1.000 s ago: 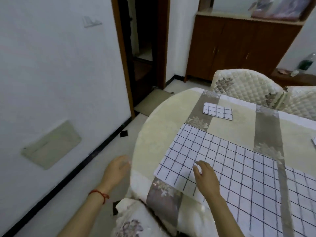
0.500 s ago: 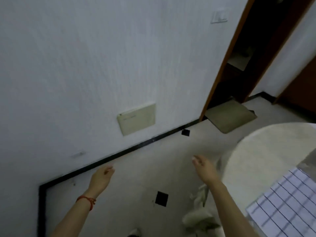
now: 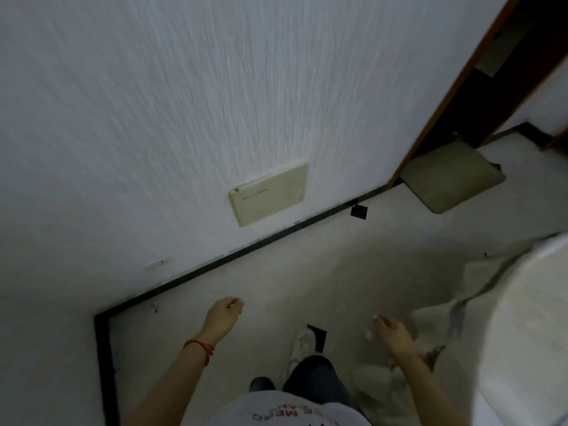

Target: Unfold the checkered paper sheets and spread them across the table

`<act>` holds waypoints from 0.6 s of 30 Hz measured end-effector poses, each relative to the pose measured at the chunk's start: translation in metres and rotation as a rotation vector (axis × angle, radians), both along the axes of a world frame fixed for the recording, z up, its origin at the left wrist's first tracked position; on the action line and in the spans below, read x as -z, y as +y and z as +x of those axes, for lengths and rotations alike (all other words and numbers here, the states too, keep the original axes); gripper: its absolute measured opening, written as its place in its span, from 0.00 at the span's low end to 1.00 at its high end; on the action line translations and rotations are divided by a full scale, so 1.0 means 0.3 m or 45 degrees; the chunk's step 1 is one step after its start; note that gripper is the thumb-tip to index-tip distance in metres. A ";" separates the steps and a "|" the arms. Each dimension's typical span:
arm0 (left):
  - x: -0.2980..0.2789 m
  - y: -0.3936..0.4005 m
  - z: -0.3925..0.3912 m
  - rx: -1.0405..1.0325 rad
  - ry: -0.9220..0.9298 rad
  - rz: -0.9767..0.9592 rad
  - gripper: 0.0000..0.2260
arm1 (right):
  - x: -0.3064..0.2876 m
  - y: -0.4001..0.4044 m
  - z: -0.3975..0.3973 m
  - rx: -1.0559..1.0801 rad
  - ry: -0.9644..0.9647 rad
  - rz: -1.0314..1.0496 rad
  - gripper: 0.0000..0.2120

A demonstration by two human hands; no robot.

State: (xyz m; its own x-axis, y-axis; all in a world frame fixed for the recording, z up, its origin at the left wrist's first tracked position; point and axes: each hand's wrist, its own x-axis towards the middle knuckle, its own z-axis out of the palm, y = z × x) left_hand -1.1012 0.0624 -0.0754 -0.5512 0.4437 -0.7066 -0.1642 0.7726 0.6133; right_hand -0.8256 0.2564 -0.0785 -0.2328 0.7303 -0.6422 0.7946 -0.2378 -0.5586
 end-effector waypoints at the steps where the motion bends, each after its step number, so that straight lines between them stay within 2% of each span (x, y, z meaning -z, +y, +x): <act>1: -0.001 0.070 -0.018 0.033 0.004 0.010 0.10 | 0.026 0.031 0.003 0.045 -0.007 -0.030 0.14; 7: -0.009 0.490 -0.128 0.129 -0.009 0.043 0.06 | 0.178 0.273 0.006 0.264 -0.055 -0.147 0.16; 11: -0.012 0.722 -0.178 0.156 -0.026 0.057 0.08 | 0.120 0.440 -0.078 0.342 0.021 -0.162 0.15; 14: -0.003 0.853 -0.212 0.204 -0.041 0.018 0.08 | 0.089 0.595 -0.134 0.395 0.071 -0.129 0.19; 18: 0.035 1.028 -0.282 0.381 0.042 -0.109 0.12 | 0.075 0.810 -0.193 0.453 0.114 -0.046 0.17</act>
